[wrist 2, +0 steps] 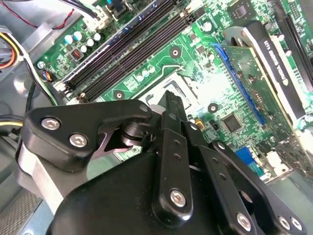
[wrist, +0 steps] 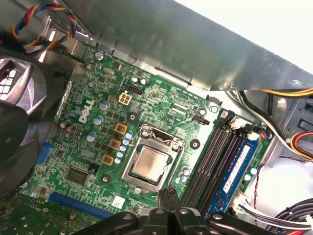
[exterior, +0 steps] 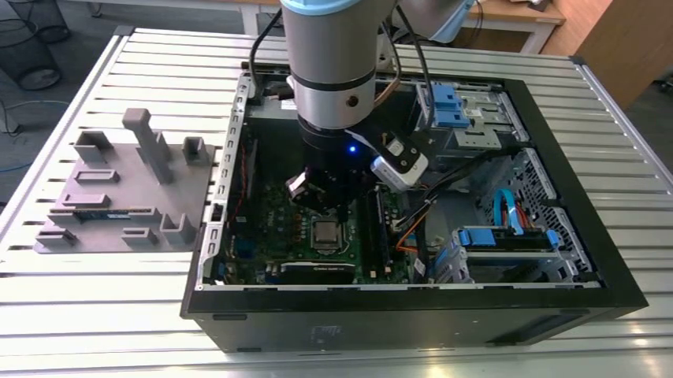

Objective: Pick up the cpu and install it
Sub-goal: 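Install the first cpu locking lever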

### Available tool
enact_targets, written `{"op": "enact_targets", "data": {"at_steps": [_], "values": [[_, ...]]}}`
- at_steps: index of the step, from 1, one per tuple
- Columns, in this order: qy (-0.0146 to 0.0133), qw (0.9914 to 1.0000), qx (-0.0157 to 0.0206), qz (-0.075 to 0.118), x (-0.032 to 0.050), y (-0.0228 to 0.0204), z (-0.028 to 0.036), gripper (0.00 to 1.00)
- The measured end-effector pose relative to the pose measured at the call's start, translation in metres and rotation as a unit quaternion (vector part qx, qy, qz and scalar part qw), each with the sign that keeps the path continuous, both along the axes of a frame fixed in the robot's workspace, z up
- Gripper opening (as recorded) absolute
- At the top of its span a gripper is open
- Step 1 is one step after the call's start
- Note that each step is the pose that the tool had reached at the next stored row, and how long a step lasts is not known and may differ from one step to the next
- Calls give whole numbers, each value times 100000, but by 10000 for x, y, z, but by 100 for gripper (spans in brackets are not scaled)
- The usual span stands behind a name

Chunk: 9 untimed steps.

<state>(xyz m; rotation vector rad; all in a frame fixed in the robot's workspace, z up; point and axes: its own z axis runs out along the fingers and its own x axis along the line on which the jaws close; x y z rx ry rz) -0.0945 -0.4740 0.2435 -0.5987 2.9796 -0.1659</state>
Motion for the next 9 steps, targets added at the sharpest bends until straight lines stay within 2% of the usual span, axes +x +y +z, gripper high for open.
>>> {"op": "enact_targets", "data": {"at_steps": [9], "values": [[7, 100000, -11, 0, 0, 0, 12, 11]]}}
